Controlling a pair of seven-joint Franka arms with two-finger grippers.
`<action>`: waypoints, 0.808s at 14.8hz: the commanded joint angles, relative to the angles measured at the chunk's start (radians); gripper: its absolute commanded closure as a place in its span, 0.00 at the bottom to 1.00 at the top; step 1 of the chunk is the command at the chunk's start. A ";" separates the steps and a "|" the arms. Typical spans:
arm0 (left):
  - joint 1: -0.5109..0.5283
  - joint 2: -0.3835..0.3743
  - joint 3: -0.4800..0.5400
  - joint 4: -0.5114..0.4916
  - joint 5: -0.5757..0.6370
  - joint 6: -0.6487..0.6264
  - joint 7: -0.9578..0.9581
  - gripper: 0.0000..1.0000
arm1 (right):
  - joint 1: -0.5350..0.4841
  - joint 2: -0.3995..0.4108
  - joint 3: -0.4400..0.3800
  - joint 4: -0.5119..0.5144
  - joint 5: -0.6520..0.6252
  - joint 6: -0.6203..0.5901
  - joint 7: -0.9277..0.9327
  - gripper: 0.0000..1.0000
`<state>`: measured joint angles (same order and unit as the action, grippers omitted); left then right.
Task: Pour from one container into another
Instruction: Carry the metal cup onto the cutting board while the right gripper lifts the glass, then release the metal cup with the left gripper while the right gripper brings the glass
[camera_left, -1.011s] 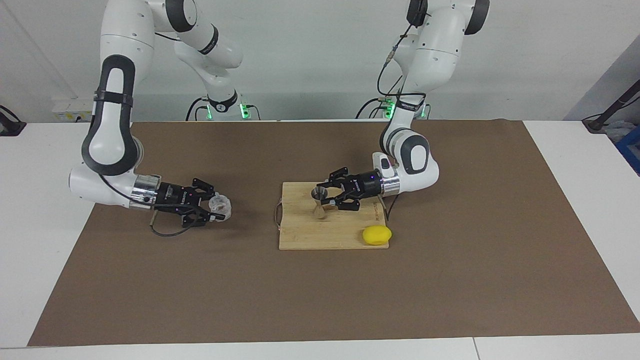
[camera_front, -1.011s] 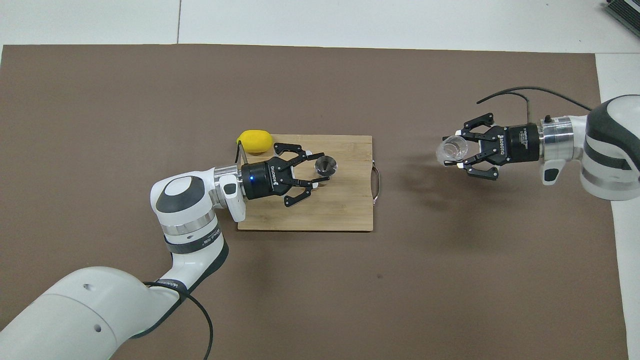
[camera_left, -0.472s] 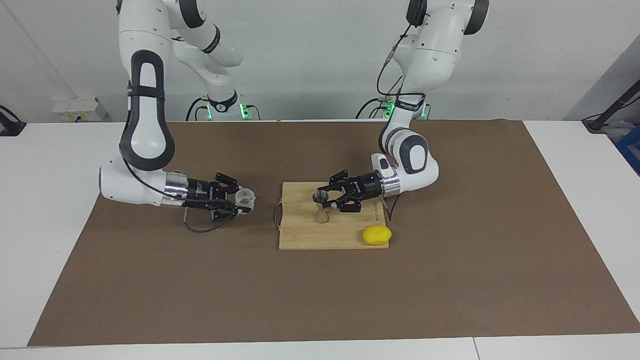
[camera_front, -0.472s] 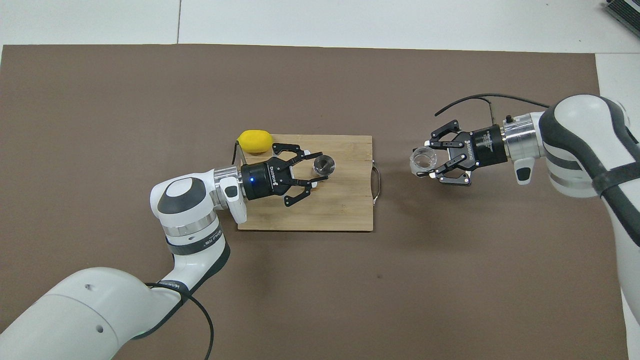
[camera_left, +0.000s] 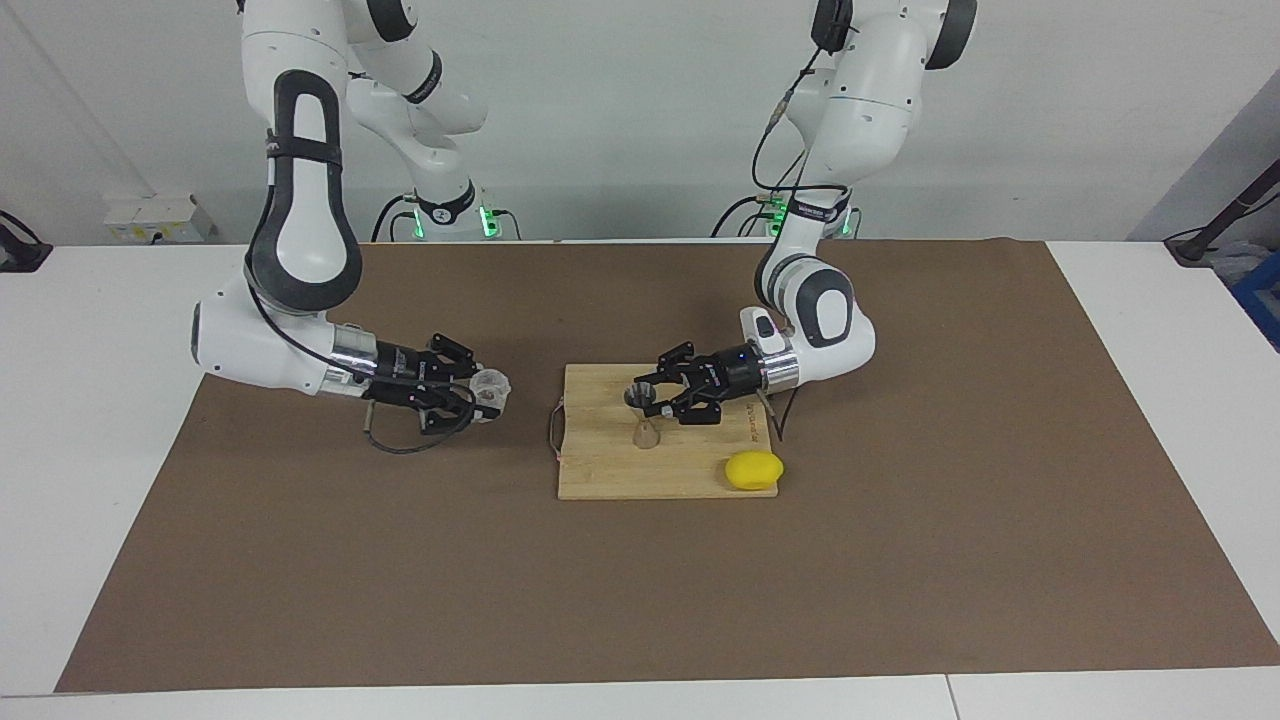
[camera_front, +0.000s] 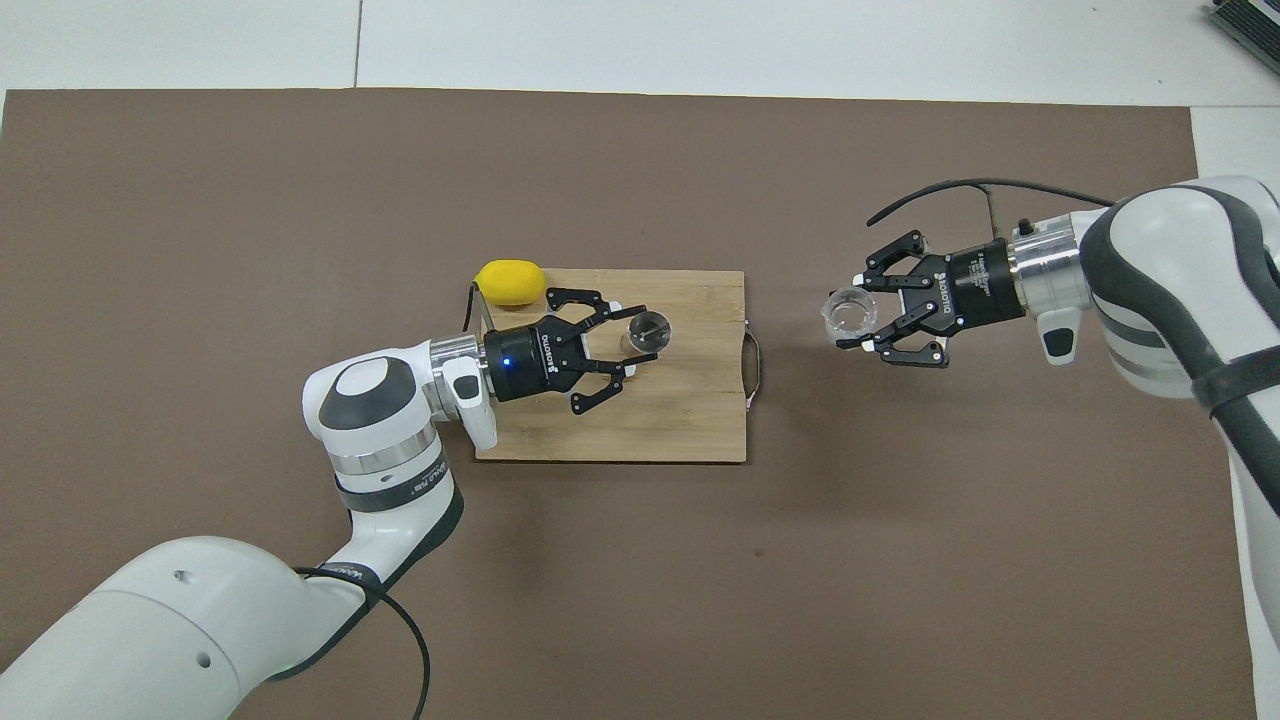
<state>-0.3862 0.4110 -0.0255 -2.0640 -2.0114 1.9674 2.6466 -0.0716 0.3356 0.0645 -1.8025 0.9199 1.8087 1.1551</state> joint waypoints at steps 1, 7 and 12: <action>-0.017 -0.015 0.013 -0.021 -0.024 0.021 0.026 0.00 | 0.016 -0.015 0.001 0.006 -0.029 0.014 0.034 1.00; 0.026 -0.021 0.015 -0.047 -0.018 -0.017 0.029 0.00 | 0.061 -0.015 0.004 0.066 -0.053 0.017 0.135 1.00; 0.128 -0.040 0.018 -0.091 0.091 -0.114 0.027 0.00 | 0.127 -0.015 0.004 0.071 -0.093 0.084 0.198 1.00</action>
<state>-0.3026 0.4074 -0.0064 -2.1087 -1.9695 1.8965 2.6522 0.0301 0.3298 0.0654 -1.7362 0.8590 1.8634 1.3066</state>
